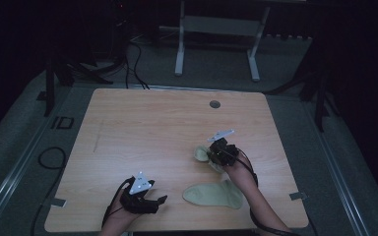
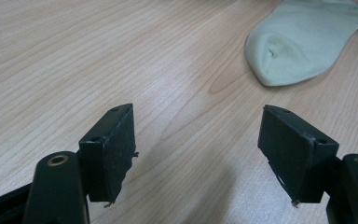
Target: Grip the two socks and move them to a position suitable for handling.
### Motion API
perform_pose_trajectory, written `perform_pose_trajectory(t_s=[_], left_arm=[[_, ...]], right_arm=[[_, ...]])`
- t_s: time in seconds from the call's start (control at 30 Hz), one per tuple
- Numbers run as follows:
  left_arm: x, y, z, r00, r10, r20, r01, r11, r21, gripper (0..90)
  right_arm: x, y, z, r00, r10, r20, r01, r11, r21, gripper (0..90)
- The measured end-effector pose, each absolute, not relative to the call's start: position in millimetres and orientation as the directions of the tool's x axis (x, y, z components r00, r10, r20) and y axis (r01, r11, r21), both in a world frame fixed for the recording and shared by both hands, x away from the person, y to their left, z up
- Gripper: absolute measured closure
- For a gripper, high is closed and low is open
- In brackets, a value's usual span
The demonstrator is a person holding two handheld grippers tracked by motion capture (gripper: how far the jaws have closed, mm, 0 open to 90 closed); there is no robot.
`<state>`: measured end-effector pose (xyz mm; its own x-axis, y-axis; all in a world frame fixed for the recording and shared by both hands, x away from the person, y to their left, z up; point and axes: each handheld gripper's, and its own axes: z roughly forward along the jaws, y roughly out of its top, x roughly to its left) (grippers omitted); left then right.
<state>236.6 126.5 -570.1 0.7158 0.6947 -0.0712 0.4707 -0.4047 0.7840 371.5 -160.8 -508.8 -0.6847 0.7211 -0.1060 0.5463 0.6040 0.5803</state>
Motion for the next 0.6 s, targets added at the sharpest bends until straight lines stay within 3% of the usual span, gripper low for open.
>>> perform_pose_trajectory(t_s=[0.33,0.6], left_arm=[[236,126,-569,0.725,0.683,-0.086,0.466,-0.395,0.792,27.2],[243,118,-567,0.737,0.67,-0.089,0.458,-0.398,0.795,27.2]], right_arm=[[377,-158,-537,-0.68,0.724,-0.116,0.576,0.625,0.528,80.9],[375,-154,-544,-0.69,0.719,-0.081,0.587,0.622,0.518,54.9]])
